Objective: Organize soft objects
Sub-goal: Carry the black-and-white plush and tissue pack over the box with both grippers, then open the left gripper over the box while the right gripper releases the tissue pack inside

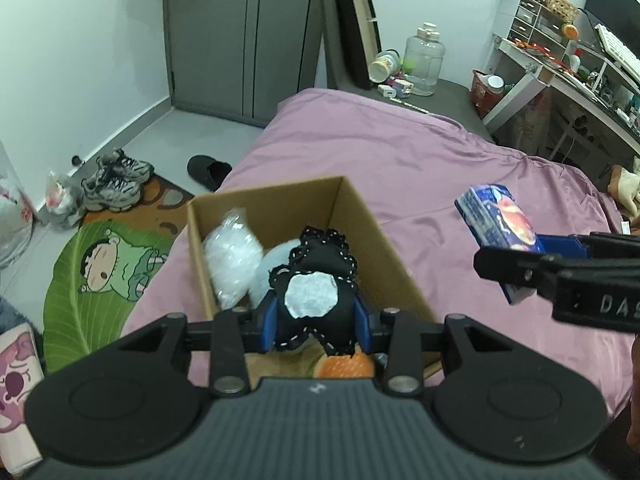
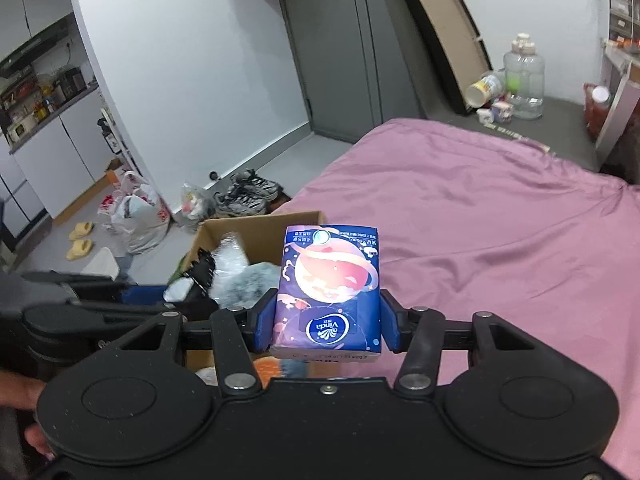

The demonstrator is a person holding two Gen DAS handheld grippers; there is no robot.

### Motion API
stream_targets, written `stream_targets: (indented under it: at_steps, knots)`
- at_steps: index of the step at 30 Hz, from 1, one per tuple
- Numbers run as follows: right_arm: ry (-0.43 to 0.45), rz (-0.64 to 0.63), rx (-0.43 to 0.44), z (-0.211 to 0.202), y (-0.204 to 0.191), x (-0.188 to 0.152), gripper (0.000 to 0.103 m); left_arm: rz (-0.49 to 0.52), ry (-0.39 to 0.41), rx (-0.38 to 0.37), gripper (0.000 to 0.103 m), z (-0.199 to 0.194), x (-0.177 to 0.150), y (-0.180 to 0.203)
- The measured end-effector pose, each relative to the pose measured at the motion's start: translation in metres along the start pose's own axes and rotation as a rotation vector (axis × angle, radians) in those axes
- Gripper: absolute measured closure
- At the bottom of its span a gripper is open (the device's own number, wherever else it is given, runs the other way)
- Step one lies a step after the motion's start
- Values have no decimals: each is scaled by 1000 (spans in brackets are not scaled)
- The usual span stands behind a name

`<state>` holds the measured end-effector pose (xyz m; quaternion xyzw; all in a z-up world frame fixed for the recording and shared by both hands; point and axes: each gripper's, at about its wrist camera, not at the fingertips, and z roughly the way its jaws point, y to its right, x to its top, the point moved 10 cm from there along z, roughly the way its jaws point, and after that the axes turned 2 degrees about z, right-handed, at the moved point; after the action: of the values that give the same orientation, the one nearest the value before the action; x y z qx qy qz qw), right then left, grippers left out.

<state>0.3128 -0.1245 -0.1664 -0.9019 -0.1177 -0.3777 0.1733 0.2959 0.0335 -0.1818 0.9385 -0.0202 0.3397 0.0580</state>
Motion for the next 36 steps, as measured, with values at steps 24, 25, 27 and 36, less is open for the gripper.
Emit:
stream_targets:
  at_steps: [24, 25, 27, 36]
  knots:
    - [-77, -79, 4, 59, -34, 4, 52, -69, -3, -27, 43, 16, -20, -27]
    - [-78, -83, 2, 61, -34, 7, 52, -74, 2, -28, 43, 14, -19, -27]
    - [-80, -83, 5, 66, -34, 11, 52, -88, 18, -23, 39, 8, -17, -29]
    - [-125, -80, 42, 95, -44, 23, 52, -158, 73, 27, 33, -17, -11, -47]
